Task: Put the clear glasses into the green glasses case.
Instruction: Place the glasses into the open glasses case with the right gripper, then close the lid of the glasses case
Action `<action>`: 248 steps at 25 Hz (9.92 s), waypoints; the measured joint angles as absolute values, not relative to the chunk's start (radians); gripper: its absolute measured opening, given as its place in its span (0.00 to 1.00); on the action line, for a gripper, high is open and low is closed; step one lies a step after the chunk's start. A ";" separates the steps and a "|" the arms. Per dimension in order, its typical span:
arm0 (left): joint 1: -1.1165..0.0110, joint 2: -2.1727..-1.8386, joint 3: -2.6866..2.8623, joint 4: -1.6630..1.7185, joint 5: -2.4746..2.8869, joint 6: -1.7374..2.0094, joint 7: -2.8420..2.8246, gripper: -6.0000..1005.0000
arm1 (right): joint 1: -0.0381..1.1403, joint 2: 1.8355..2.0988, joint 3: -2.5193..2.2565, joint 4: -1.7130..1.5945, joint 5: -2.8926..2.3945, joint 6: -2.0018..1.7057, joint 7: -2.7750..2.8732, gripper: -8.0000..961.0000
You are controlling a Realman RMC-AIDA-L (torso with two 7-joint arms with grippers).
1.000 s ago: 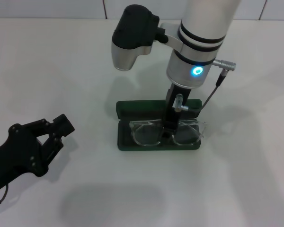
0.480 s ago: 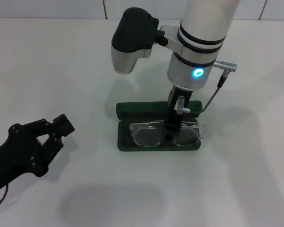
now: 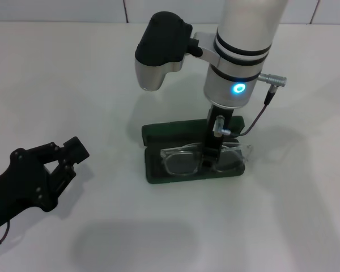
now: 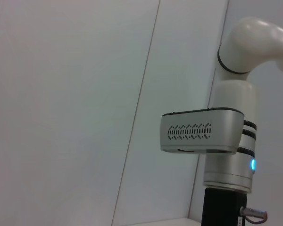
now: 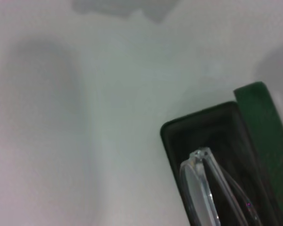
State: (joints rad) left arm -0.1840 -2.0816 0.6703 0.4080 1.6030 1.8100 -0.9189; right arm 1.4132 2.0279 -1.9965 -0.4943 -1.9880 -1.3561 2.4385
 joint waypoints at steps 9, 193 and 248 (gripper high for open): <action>-0.184 -2.082 0.670 0.408 1.603 1.810 -0.919 0.14 | 1.410 2.028 -1.997 -0.504 -1.999 -1.354 2.453 0.25; -0.177 -2.078 0.663 0.400 1.602 1.786 -0.918 0.14 | 1.147 2.028 -1.840 -0.975 -2.298 -1.473 2.079 0.18; -0.806 -2.092 0.757 0.342 1.913 1.370 -1.390 0.14 | 0.292 2.003 -0.484 -0.779 -1.438 -1.738 1.457 0.22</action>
